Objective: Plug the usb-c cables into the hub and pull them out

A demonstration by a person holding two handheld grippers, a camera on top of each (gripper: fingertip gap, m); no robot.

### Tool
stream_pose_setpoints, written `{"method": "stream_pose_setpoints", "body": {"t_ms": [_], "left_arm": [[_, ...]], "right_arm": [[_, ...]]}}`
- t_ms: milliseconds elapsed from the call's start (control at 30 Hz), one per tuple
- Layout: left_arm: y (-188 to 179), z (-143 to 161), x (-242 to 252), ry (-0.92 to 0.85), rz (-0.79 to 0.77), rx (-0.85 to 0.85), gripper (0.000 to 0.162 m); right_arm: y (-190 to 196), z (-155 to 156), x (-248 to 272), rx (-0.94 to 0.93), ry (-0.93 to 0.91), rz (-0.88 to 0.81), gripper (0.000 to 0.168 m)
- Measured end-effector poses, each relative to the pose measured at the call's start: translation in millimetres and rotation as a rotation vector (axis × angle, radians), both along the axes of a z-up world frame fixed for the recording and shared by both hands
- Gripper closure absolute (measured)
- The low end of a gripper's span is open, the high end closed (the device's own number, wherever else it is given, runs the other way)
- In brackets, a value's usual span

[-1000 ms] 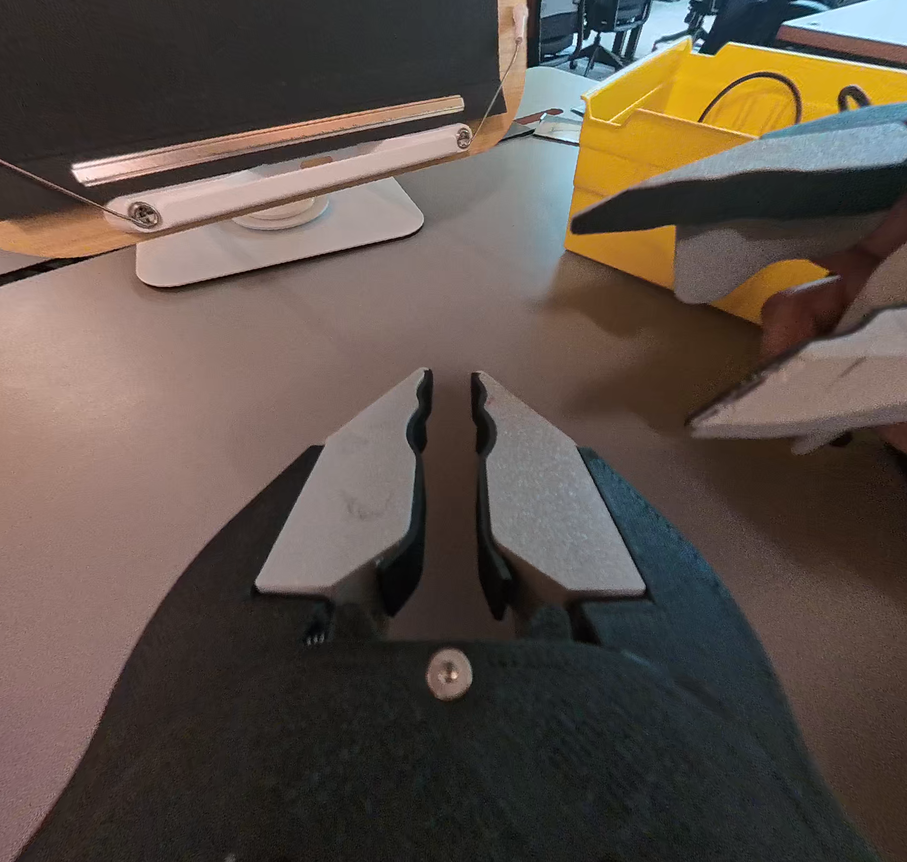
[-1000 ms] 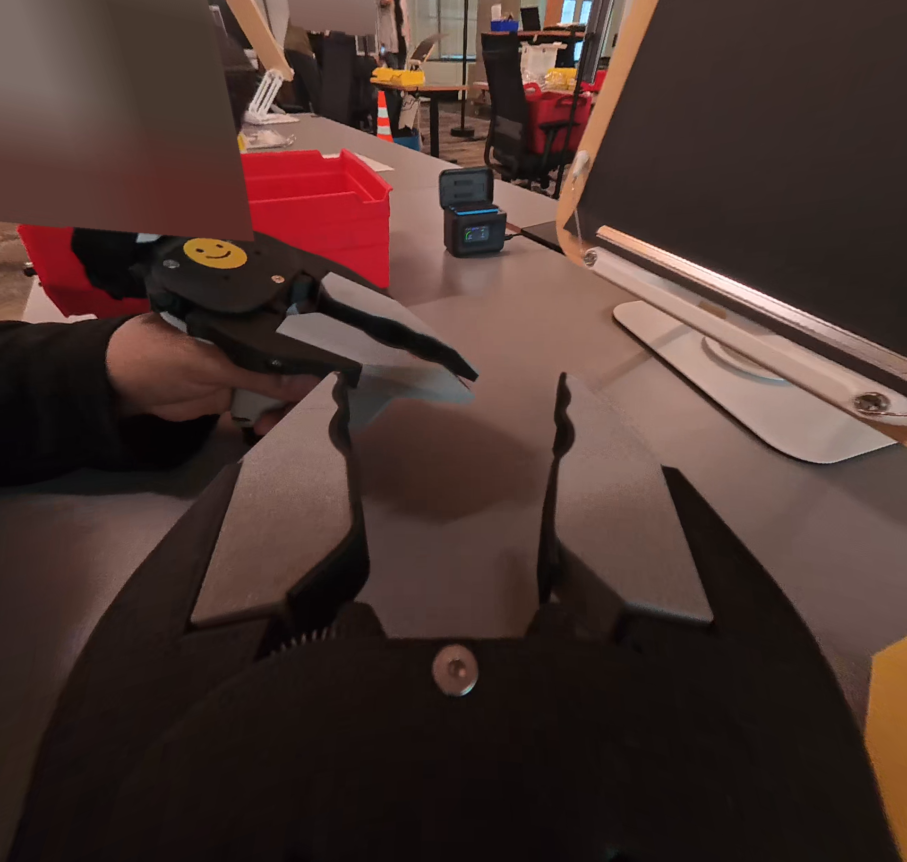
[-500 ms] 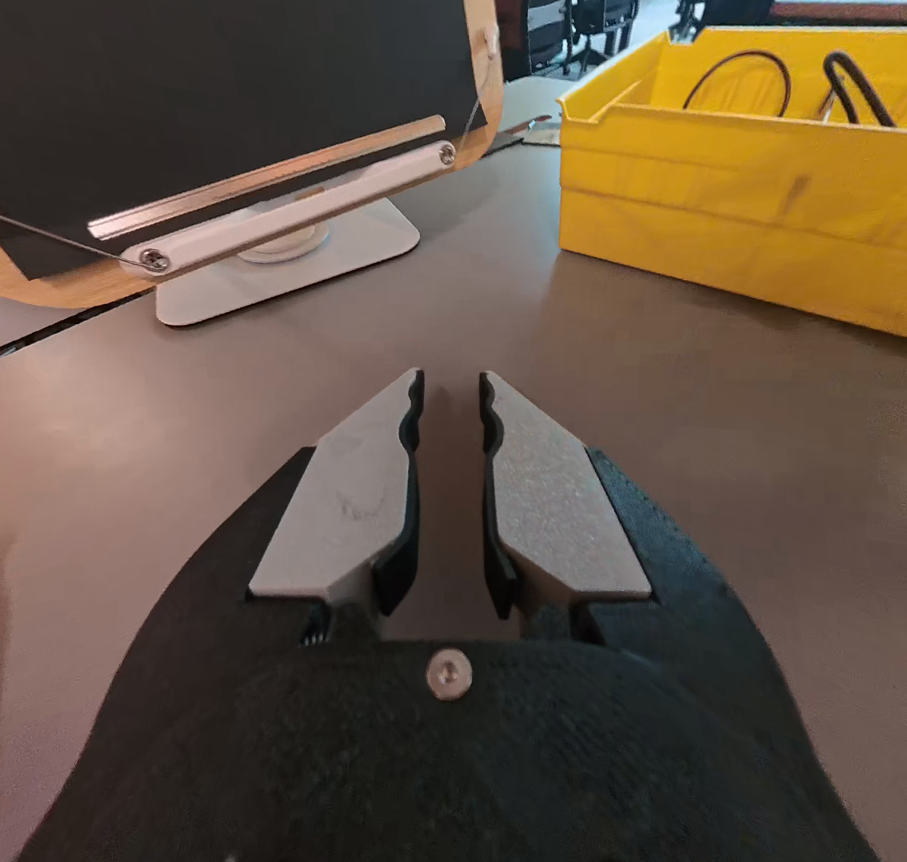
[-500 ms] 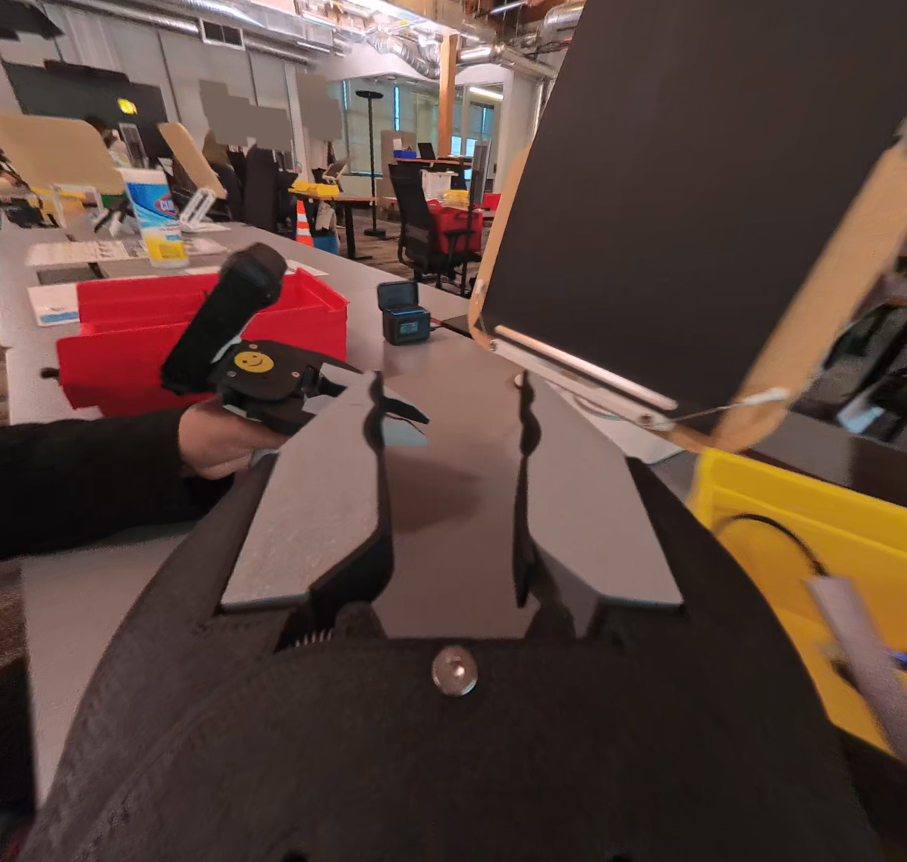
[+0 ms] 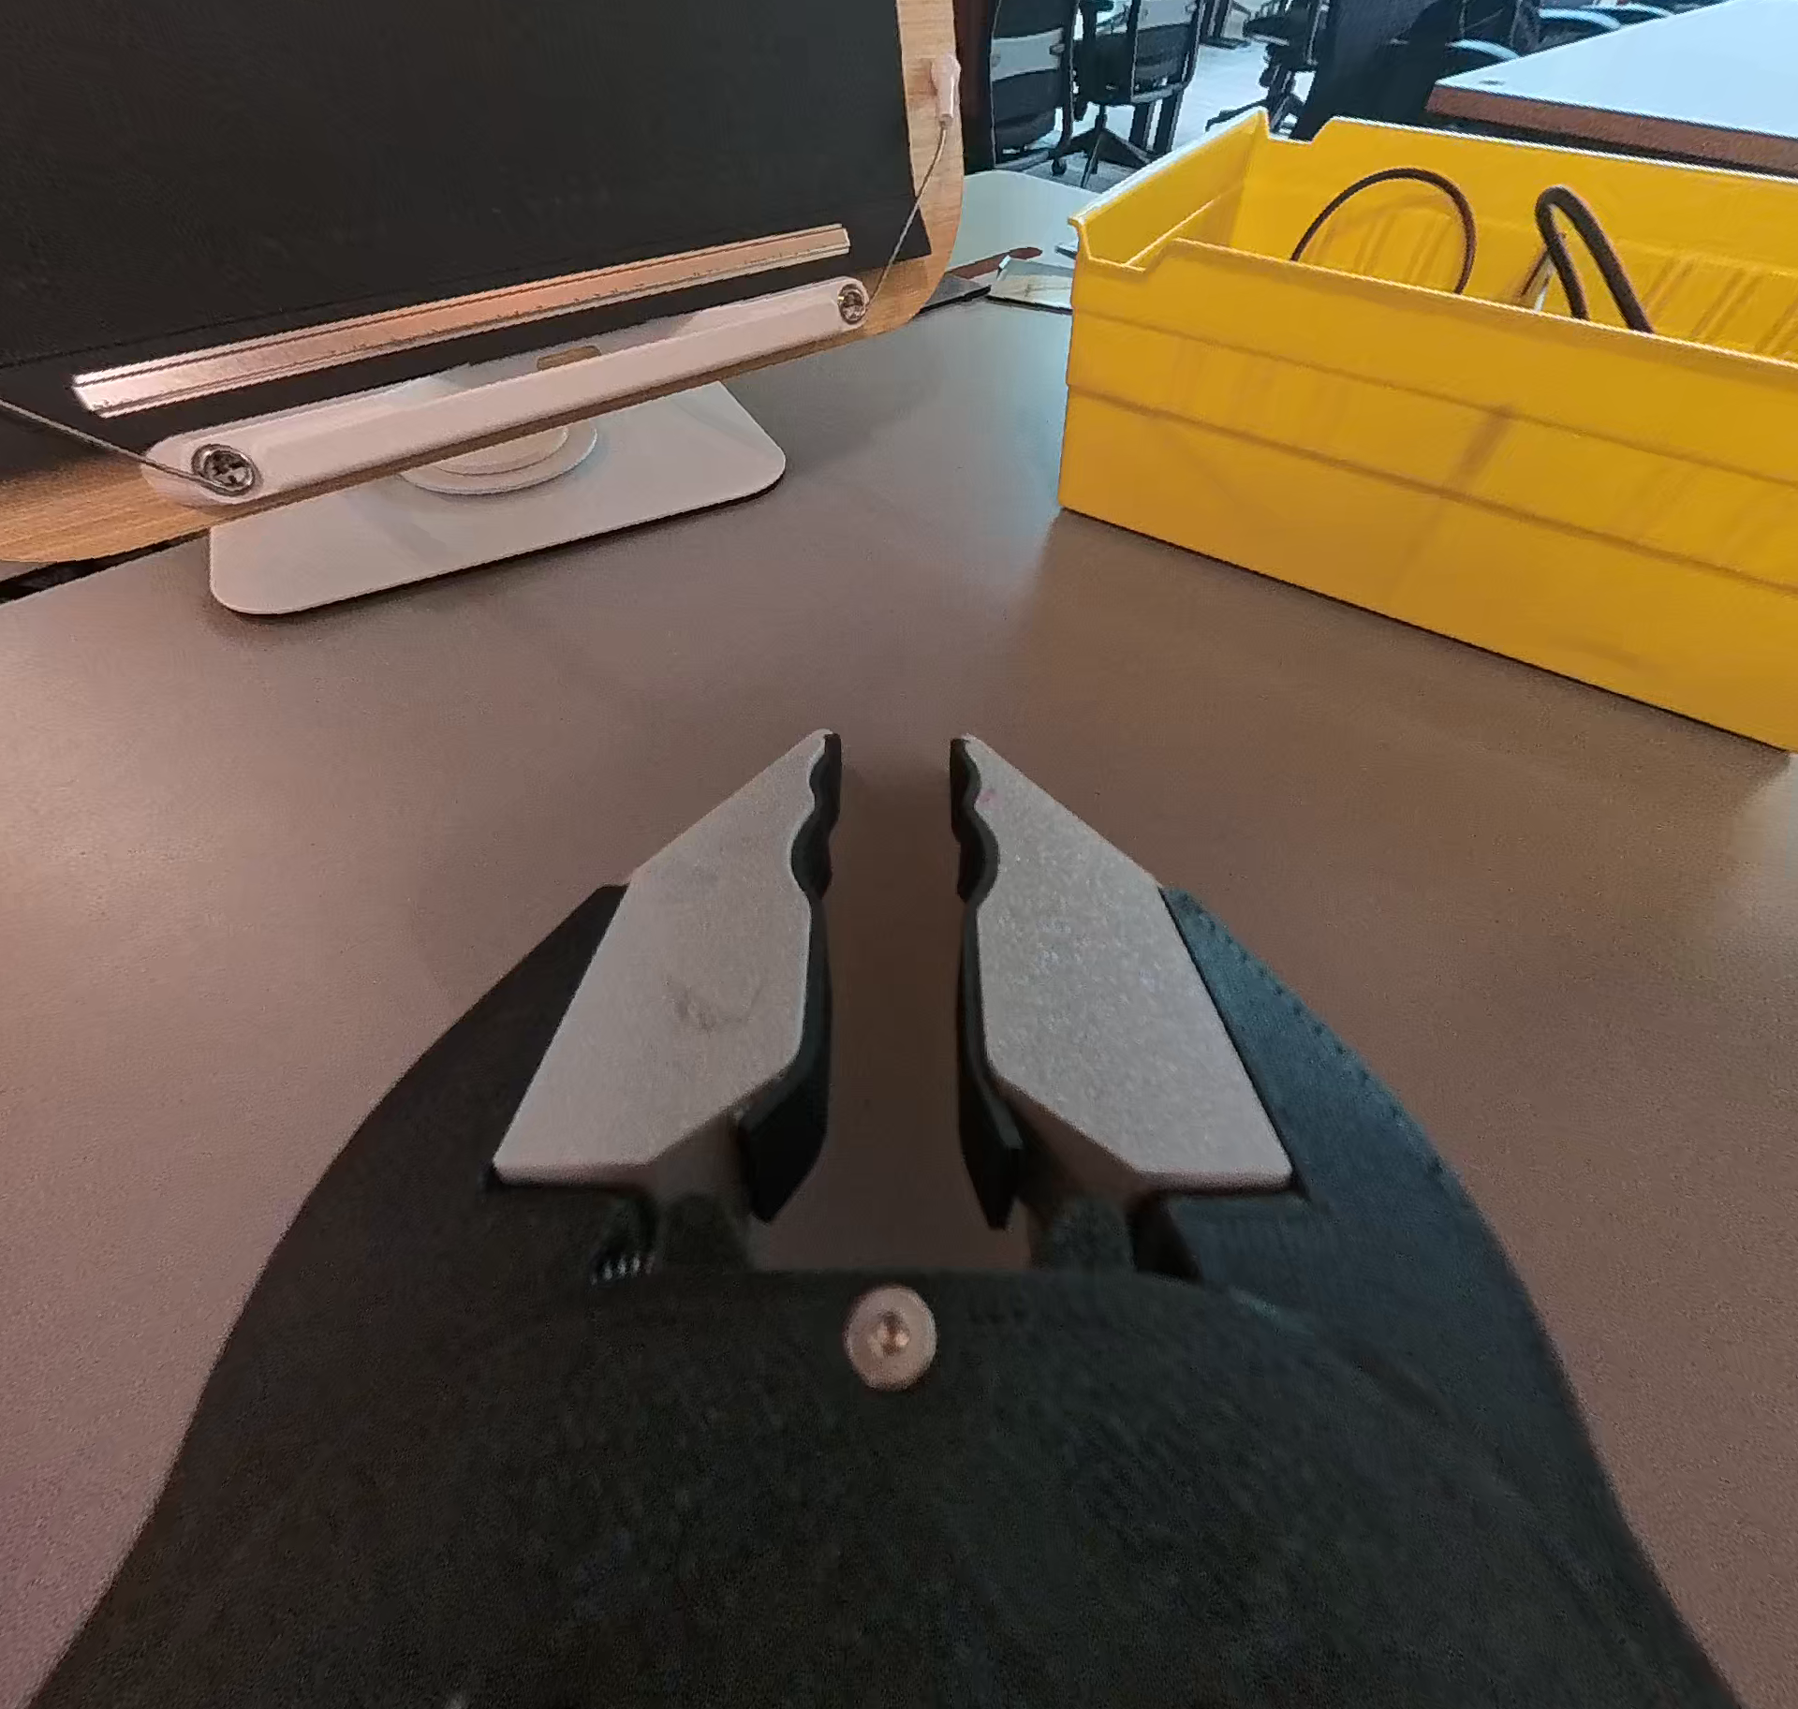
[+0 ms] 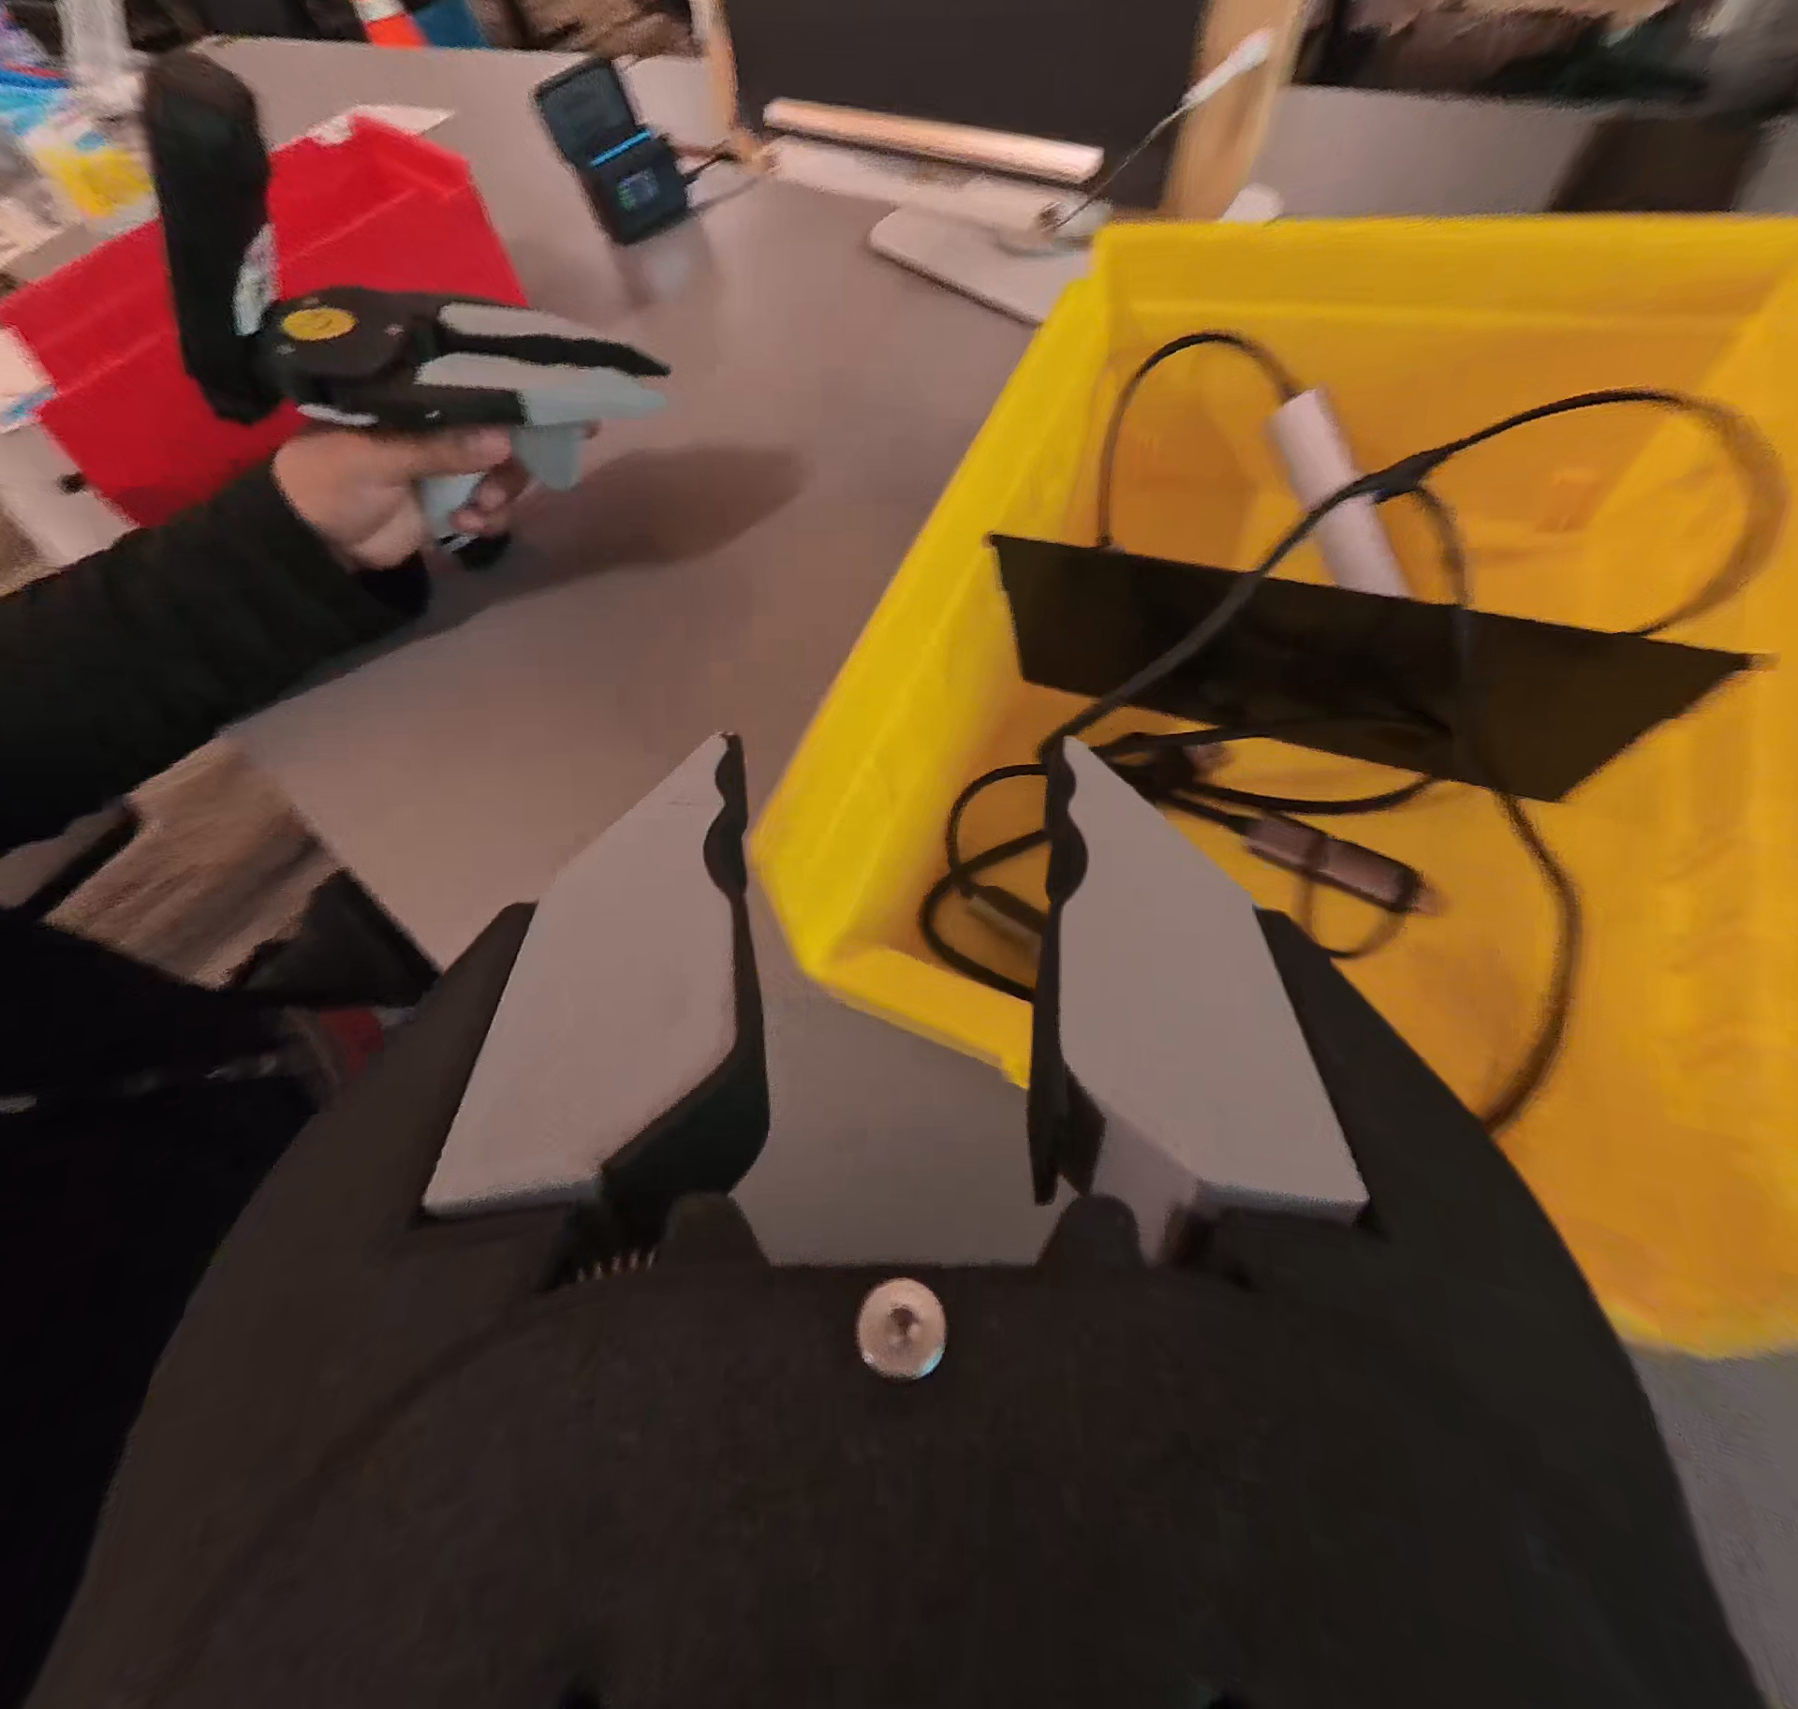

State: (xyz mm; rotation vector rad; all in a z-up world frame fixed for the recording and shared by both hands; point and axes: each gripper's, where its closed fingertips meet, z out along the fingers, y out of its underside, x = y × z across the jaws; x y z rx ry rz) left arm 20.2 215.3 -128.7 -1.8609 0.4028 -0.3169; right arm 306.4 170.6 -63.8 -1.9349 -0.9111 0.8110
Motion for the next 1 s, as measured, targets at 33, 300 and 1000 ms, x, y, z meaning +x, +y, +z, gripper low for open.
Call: {"method": "stream_pose_setpoints", "body": {"t_ms": [33, 300, 1000], "left_arm": [[0, 0, 0, -0.002, 0.0, -0.001, 0.142], [-2, -3, 4, 0.011, -0.027, -0.016, 0.142], [28, 6, -25, 0.407, 0.489, 0.127, 0.162]], "right_arm": [[-4, -5, -10, -0.029, 0.002, 0.035, 0.107], [4, -16, -18, 0.054, -0.141, 0.056, 0.135], [-130, 11, -276, 0.74, -0.142, 0.362, 0.168]]}}
